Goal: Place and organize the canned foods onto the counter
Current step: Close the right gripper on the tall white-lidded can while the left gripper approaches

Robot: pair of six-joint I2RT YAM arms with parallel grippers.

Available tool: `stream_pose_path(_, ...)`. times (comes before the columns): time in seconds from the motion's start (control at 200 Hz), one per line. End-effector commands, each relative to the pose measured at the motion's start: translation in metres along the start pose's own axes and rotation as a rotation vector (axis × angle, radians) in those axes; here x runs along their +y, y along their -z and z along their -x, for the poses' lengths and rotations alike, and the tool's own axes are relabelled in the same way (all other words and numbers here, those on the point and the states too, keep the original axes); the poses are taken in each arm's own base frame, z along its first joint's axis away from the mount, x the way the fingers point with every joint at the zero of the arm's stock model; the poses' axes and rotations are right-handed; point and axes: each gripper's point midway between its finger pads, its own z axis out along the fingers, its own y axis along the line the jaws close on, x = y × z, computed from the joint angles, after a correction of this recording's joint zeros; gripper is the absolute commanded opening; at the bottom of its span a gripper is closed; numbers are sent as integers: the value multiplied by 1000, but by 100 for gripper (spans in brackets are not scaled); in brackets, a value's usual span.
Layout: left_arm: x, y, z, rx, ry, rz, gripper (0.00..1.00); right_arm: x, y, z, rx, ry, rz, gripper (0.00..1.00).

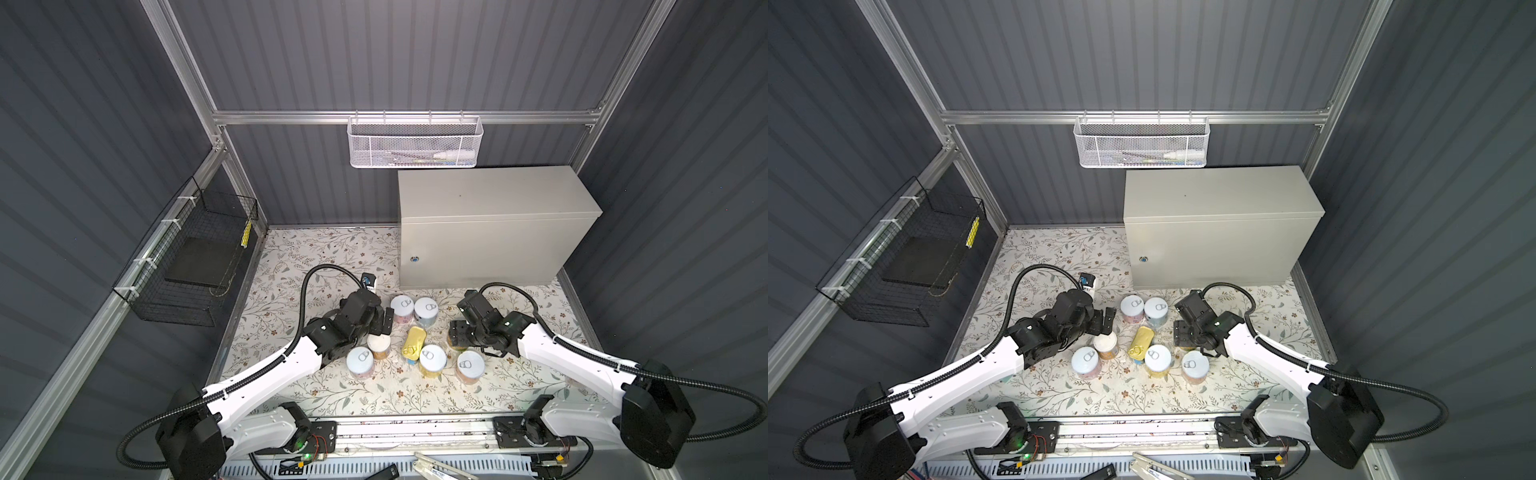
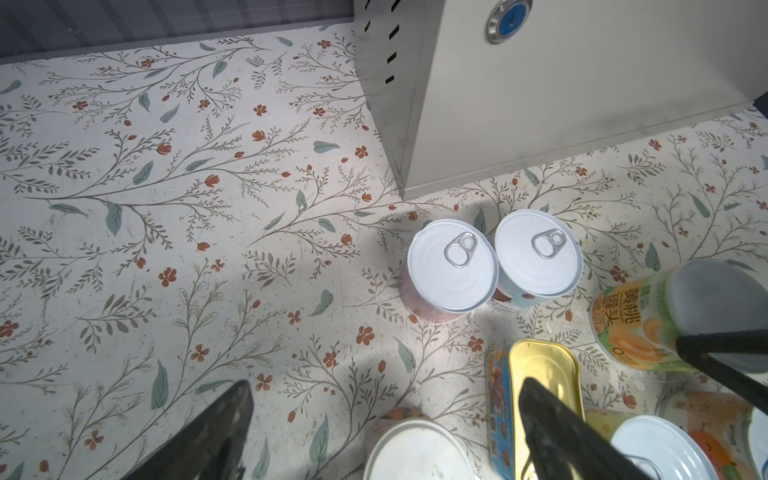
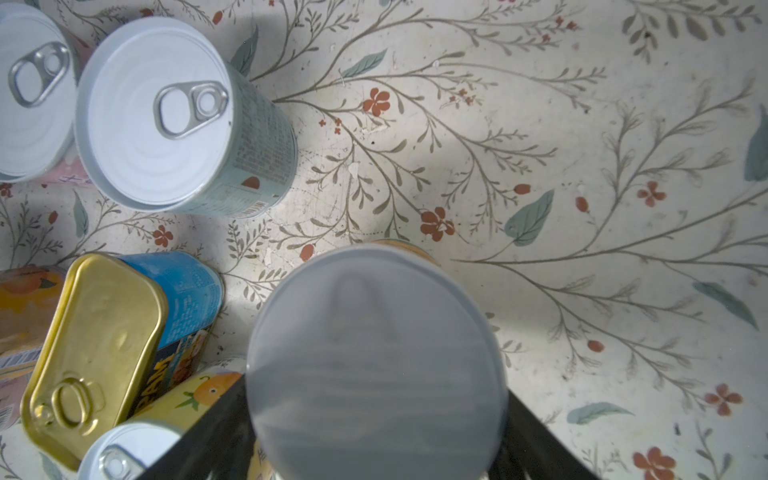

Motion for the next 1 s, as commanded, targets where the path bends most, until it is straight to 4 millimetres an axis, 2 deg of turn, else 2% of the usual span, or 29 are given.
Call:
stream_pose_path(0.0,-6,-5,-9,20,-43,-27,100,4,4,10,-26,6,-2,66)
stream_pose_path(0.085,-6,-6,-12,26,-66,-26,100,6,6,11,-25,4,9,65)
stream_pose_path(0.195,-8,-6,-14,25,-121,-33,100,11,11,13,-24,8,37,59)
stream_pose_path(0.31,-13,-2,-14,5,-153,-53,100,15,21,19,-38,24,55,59)
stream_pose_path(0.555,-53,8,-10,-62,-230,-252,100,30,39,31,-46,85,119,60)
stream_pose_path(0.655,-63,12,-6,-115,-247,-311,100,39,46,36,-50,94,161,59)
stream_pose_path(0.81,-75,18,-16,-110,-318,-399,100,45,58,44,-52,111,184,57)
stream_pose_path(0.995,-101,25,-27,-123,-305,-579,100,60,70,47,-55,107,277,55)
